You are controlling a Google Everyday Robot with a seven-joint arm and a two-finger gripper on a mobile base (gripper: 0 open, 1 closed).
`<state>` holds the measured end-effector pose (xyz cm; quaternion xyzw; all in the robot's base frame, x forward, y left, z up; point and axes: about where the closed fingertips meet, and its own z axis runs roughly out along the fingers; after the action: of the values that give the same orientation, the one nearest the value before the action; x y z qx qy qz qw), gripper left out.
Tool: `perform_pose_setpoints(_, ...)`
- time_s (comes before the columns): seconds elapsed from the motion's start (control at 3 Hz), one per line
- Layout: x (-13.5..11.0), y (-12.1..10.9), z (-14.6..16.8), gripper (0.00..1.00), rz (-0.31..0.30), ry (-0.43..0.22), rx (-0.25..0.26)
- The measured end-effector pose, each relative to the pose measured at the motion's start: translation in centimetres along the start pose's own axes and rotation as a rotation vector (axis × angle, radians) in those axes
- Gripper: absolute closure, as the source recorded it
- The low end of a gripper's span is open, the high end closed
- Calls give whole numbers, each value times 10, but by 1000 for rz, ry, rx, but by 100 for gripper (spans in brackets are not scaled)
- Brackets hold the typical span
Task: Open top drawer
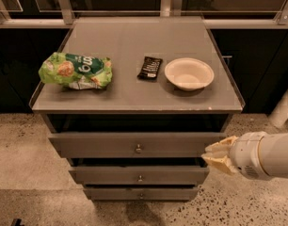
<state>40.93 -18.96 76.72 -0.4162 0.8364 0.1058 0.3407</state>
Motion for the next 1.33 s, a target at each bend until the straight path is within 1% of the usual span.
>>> perform_pose_setpoints(0.33, 0, -3, 4, 88, 20, -78, 35)
perform_pose_setpoints(0.67, -1, -16, 22, 100, 101, -256, 88)
perform_pose_setpoints(1.0, -5, -23, 37, 100, 130, -400, 125)
perform_pose_setpoints(1.33, -13, -30, 54, 100, 129, -468, 145)
